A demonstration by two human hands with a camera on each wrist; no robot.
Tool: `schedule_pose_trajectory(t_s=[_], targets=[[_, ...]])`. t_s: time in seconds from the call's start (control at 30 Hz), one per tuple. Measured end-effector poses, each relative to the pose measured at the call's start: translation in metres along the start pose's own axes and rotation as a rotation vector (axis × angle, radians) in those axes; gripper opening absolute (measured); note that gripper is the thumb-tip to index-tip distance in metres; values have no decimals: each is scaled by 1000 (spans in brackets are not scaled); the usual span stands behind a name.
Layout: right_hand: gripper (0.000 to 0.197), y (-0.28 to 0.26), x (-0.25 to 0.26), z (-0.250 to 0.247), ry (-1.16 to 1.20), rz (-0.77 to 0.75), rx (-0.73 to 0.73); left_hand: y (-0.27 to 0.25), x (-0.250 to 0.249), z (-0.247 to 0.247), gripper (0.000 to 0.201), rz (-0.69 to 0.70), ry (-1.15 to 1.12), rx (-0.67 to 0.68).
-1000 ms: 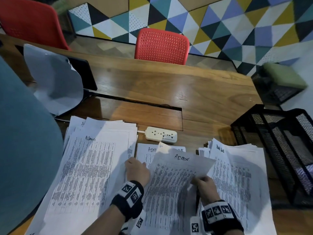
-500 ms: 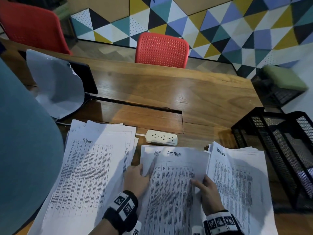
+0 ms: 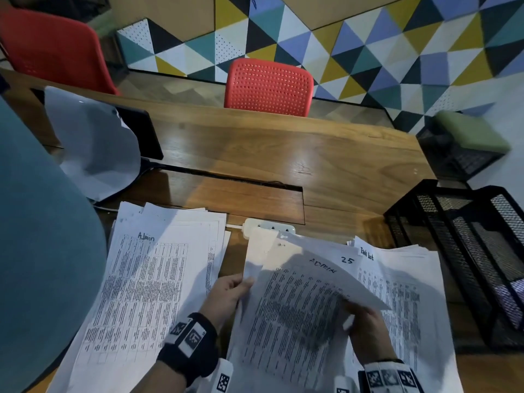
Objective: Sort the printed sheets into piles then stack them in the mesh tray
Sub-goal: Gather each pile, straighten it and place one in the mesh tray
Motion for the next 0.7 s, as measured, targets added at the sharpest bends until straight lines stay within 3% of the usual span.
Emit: schedule_pose_trajectory(t_s=[0.23, 0.4, 0.5, 0.6, 0.7], targets=[[22, 4, -21, -10, 61, 111, -130, 1, -2, -12, 15, 88, 8, -71], [17, -3, -3, 14, -19, 111, 32, 4, -4, -10, 22, 121, 116, -109], [17, -2, -2, 12, -100, 79, 4, 2, -10, -11, 12, 152, 71, -149], [10, 2, -5, -3, -137, 17, -69, 1, -8, -18, 32, 151, 27, -172], [6, 3, -6, -7, -116, 14, -85, 6, 0, -23, 33, 111, 28, -189]])
Point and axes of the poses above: each hand's wrist, its own y-axis towards the middle knuckle, its own z-axis out of the palm, x = y × z, the point moved 7 cm from there along y, towards the middle knuckle, and after that the axes turned 10 degrees about x, right-handed, at the moved point
